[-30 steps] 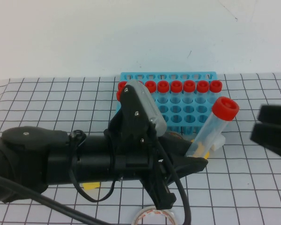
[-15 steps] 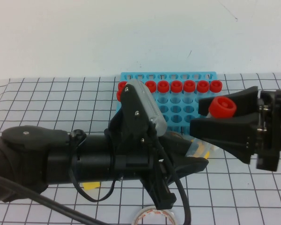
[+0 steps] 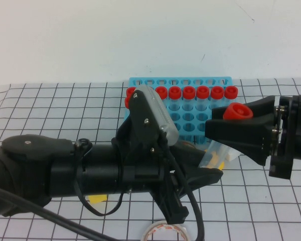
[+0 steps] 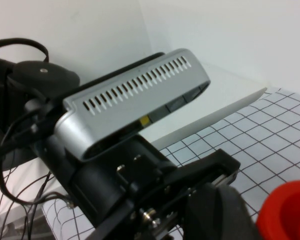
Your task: Place the test tubes
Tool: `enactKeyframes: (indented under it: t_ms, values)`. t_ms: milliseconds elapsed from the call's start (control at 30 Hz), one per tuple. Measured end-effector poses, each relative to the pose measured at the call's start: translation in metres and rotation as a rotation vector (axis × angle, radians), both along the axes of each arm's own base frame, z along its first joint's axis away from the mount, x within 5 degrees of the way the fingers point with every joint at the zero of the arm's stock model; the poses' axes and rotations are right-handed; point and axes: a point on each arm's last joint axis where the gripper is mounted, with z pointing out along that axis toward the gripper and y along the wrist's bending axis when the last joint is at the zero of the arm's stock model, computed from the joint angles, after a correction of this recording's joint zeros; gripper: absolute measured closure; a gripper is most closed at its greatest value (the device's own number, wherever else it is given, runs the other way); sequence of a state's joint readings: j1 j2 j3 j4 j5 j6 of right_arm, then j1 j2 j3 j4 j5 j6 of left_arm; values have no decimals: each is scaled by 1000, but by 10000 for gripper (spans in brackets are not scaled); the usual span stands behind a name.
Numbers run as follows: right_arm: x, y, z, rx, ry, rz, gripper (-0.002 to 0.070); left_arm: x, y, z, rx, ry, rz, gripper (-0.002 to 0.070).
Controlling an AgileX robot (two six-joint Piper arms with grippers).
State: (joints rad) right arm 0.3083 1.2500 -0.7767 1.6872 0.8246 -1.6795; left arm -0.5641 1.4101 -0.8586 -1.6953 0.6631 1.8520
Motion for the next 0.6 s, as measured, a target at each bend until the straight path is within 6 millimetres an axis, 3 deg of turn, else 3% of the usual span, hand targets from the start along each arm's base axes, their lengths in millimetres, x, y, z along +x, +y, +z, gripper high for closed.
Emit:
enactKeyframes:
  t_ms: [333,533,600]
  values:
    - [1,0,0,-6,-8,-6,415,0,0,0,3,-33,-18,455]
    - [7,-3,-3,-49,-21,-84,415,2,9,7,-3,-83,-14,205]
    - [10,-5,-5,-82,-46,-125,415,4,19,14,-20,-81,22,172]
